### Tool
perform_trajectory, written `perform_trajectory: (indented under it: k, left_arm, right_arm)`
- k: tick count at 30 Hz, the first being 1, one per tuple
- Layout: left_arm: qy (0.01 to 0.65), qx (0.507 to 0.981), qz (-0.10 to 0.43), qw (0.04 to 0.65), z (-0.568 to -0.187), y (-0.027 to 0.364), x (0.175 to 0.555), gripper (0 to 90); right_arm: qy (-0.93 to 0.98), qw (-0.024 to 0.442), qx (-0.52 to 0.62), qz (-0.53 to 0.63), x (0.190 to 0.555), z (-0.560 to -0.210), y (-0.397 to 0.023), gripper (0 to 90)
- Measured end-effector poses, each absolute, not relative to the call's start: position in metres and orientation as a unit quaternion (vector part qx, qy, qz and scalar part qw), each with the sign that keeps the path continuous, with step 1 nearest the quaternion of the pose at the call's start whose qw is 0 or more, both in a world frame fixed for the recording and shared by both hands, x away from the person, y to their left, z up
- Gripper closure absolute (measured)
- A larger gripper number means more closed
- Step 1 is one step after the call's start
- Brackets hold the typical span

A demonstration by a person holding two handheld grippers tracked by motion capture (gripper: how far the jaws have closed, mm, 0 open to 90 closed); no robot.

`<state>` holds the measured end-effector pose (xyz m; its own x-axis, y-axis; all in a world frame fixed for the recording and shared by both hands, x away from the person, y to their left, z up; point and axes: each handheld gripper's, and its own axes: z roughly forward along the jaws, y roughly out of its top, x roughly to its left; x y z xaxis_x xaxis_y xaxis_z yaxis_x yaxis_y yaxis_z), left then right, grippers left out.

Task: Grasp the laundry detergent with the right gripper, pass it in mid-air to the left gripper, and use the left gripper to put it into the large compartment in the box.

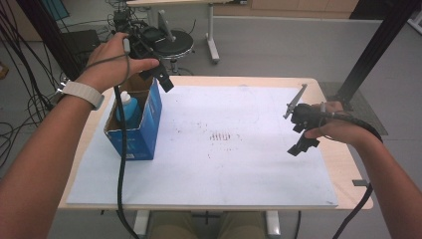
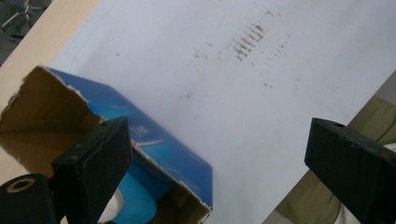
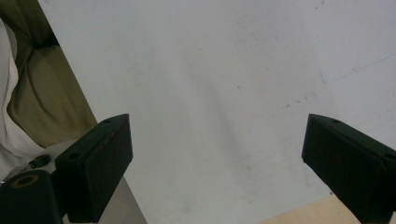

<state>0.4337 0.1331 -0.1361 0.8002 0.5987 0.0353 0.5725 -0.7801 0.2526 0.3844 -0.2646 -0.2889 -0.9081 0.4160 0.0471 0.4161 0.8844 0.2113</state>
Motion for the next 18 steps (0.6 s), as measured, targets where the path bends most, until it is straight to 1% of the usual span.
perform_trajectory:
  k: [8,18]
  left_arm:
    - [0.245,0.963,0.054,0.095,-0.145,0.115,0.43,7.9]
    - [0.211,0.973,0.044,0.077,-0.158,0.099,0.429,8.0]
  right_arm:
    - [-0.97,0.002,-0.217,-0.111,0.385,-0.29,-0.263,8.7]
    - [-0.97,0.003,-0.216,-0.112,0.384,-0.29,-0.261,8.7]
